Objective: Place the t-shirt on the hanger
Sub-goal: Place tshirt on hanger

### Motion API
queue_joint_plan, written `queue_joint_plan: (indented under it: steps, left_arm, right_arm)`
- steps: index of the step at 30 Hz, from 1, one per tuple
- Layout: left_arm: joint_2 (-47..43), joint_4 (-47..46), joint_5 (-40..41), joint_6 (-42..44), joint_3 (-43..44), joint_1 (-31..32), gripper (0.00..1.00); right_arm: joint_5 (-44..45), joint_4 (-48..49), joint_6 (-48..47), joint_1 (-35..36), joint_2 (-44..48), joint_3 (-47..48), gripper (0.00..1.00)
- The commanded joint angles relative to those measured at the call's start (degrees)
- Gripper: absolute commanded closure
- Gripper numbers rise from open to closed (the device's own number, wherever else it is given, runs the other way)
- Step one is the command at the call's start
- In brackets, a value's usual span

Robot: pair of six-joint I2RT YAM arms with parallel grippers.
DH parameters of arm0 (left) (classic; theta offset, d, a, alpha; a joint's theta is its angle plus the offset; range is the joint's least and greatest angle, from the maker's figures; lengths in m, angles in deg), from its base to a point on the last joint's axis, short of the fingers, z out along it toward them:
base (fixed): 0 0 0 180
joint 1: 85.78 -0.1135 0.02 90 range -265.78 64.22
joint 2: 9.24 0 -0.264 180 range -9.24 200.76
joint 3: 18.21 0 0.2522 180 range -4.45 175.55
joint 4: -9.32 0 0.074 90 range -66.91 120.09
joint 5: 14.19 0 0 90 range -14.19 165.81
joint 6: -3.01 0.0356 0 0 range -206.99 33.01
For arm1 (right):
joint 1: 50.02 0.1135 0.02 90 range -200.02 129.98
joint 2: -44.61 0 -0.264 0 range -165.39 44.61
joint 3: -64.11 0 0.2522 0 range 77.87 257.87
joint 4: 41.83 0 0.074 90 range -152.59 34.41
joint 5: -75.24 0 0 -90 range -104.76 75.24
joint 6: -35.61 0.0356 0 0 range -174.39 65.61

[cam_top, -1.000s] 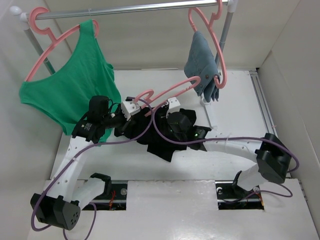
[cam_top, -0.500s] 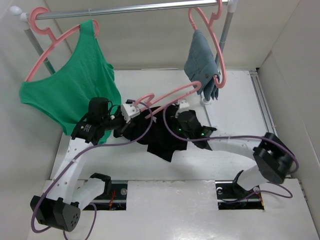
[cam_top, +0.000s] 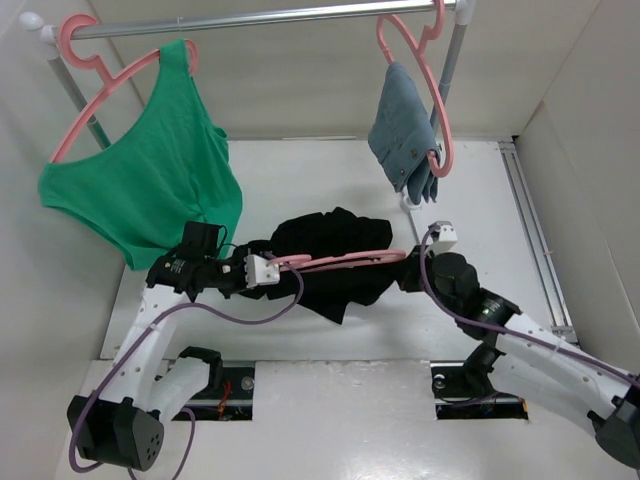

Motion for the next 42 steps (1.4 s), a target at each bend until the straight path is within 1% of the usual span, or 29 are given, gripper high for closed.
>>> queue_joint_plan:
  steps: [1, 5, 7, 9, 12, 13, 15, 18, 20, 21, 22, 25, 31, 34, 36, 37, 38, 40, 41, 42]
  left_arm:
    - [0.22, 4.58, 5.22, 9.46, -1.15, -0.92, 1.00]
    - [0.22, 5.10, 6.72, 12.72, -1.77, -0.92, 1.00]
    - [0.22, 5.11, 6.72, 14.13, -1.77, -0.92, 1.00]
    - [0.83, 5.11, 8.47, 14.13, -1.77, -0.92, 1.00]
    - [2.59, 4.14, 10.23, 12.04, -1.15, -0.31, 1.00]
    - [3.81, 3.53, 11.80, 11.42, -0.45, -0.30, 1.00]
    - [4.87, 1.43, 14.01, 8.79, -0.45, 2.24, 1.00]
    - [5.58, -1.13, 16.82, 7.10, 0.08, 2.95, 1.00]
    - [6.63, -2.53, 19.01, 5.88, 0.78, 3.74, 1.00]
    - [6.63, -2.54, 19.90, 5.87, 0.78, 4.44, 1.00]
    - [7.33, -3.06, 20.69, 5.26, 1.39, 4.44, 1.00]
    - [8.82, -3.68, 23.94, 4.55, 2.97, 4.44, 1.00]
    - [10.76, -7.10, 30.01, 4.55, 2.46, 4.44, 1.00]
    - [12.08, -8.33, 30.54, 2.28, 3.06, 4.44, 1.00]
    - [12.69, -8.87, 32.03, 1.04, 3.68, 6.37, 1.00]
    - [12.70, -9.39, 32.56, -0.09, 3.68, 7.16, 1.00]
    - [12.70, -8.87, 31.43, -0.10, 5.08, 7.69, 1.00]
    - [12.70, -6.33, 26.87, 1.38, 6.40, 7.69, 1.00]
    - [11.22, -5.62, 23.02, 1.39, 6.93, 7.69, 1.00]
    - [10.59, -4.83, 20.98, 2.26, 6.94, 7.69, 1.00]
  right_arm:
    - [7.75, -13.24, 0.60, -1.08, 5.26, -0.20, 1.00]
    - [9.60, -16.94, -1.67, -1.08, 8.62, 1.56, 1.00]
    - [10.30, -18.42, -3.43, -1.08, 8.62, 3.74, 1.00]
    - [11.09, -19.66, -6.68, -1.08, 7.49, 5.94, 1.00]
    - [11.09, -20.81, -13.70, -1.08, 4.59, 10.69, 1.00]
    - [9.18, -20.29, -15.81, -1.08, 3.71, 11.75, 1.00]
    - [8.63, -20.29, -20.64, 1.63, 0.72, 15.17, 1.00]
    - [7.76, -21.16, -24.69, 5.49, -3.22, 19.73, 1.00]
    - [6.62, -21.77, -29.09, 7.08, -5.34, 21.85, 1.00]
    - [6.61, -23.95, -30.23, 7.79, -6.57, 23.17, 1.00]
    - [7.48, -25.63, -30.77, 8.32, -9.45, 25.53, 1.00]
    - [11.09, -31.86, -31.30, 8.32, -13.51, 28.10, 1.00]
    - [12.93, -36.27, -29.37, 8.32, -11.77, 28.89, 1.00]
    - [13.47, -40.58, -28.22, 8.32, -14.39, 32.05, 1.00]
    - [13.47, -41.81, -27.70, 9.10, -17.81, 33.98, 1.00]
    - [12.77, -41.82, -27.70, 9.11, -18.79, 34.60, 1.00]
    - [11.28, -40.51, -29.00, 9.98, -19.32, 34.61, 1.00]
    - [6.46, -32.71, -33.13, 10.87, -18.80, 34.00, 1.00]
    - [-0.18, -29.20, -34.19, 10.87, -18.19, 33.21, 1.00]
    - [-3.38, -21.94, -34.98, 10.87, -17.31, 32.33, 1.00]
